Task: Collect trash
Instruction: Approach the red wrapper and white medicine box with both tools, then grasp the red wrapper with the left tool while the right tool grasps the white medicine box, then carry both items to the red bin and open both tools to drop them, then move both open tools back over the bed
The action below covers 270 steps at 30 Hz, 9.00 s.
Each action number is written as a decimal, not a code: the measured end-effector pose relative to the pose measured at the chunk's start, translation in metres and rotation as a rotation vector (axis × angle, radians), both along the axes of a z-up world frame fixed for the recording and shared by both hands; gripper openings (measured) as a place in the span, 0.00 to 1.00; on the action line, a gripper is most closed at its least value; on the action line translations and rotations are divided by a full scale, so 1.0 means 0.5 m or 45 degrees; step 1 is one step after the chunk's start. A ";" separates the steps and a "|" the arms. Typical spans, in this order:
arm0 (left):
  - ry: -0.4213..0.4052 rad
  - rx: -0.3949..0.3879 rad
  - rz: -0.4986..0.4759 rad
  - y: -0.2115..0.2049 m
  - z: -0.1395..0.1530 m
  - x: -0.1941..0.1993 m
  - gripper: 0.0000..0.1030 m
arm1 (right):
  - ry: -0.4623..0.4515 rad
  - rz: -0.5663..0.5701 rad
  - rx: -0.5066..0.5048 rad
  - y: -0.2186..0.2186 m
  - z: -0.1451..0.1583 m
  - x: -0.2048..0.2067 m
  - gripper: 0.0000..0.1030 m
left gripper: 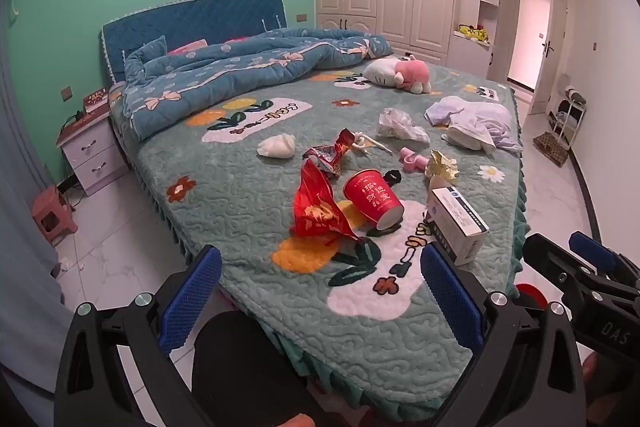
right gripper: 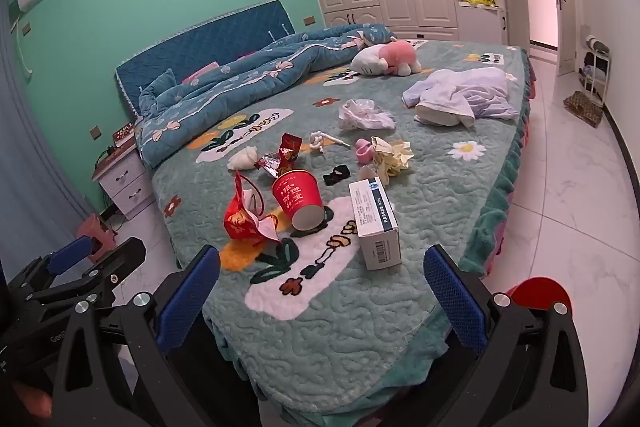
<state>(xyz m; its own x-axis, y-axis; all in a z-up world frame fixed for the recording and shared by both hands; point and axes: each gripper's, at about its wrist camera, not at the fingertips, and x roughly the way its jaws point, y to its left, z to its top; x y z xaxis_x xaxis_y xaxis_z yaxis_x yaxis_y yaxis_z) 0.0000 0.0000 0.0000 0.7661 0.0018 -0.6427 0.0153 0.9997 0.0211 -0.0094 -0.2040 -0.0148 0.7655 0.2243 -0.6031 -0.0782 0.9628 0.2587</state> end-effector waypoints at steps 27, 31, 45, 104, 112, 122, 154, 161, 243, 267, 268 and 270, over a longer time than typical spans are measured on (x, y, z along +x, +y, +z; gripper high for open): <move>0.023 -0.061 -0.063 -0.014 -0.011 0.005 0.96 | 0.007 0.002 0.008 0.000 -0.005 0.006 0.96; 0.077 -0.132 -0.049 -0.004 -0.013 0.015 0.96 | 0.000 0.008 0.010 -0.003 -0.001 0.007 0.96; 0.014 -0.071 -0.069 -0.008 -0.003 0.012 0.96 | -0.010 0.008 0.004 -0.004 0.009 0.013 0.96; 0.217 -0.040 -0.149 -0.010 -0.091 0.204 0.96 | 0.178 0.083 -0.062 -0.014 -0.110 0.198 0.96; 0.287 -0.067 -0.124 0.010 -0.120 0.259 0.96 | 0.220 0.068 -0.118 -0.023 -0.142 0.240 0.93; 0.377 -0.018 -0.150 0.006 -0.167 0.316 0.96 | 0.347 0.090 -0.159 -0.029 -0.201 0.302 0.72; 0.498 -0.051 -0.158 0.070 -0.241 0.344 0.11 | 0.316 0.136 -0.102 -0.026 -0.197 0.294 0.41; 0.376 -0.037 -0.188 0.072 -0.143 0.260 0.11 | 0.228 0.157 -0.057 -0.030 -0.140 0.236 0.41; 0.331 0.099 -1.103 -0.649 -0.167 0.148 0.85 | 0.235 -0.614 0.083 -0.571 -0.202 -0.001 0.67; 0.136 0.011 -0.545 -0.231 -0.029 0.170 0.85 | 0.072 -0.069 -0.032 -0.189 -0.042 0.119 0.67; 0.138 0.005 -0.515 -0.211 -0.029 0.175 0.85 | 0.073 -0.045 -0.037 -0.173 -0.042 0.126 0.67; 0.142 -0.008 -0.464 -0.175 -0.032 0.185 0.85 | 0.081 0.003 -0.049 -0.139 -0.046 0.143 0.67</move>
<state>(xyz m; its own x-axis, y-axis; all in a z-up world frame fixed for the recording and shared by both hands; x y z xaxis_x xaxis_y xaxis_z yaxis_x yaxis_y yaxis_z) 0.0922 -0.0876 -0.0160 0.6412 -0.2615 -0.7214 0.3713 0.9285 -0.0066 0.0624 -0.2735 -0.0377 0.7249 0.2016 -0.6587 -0.0650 0.9720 0.2259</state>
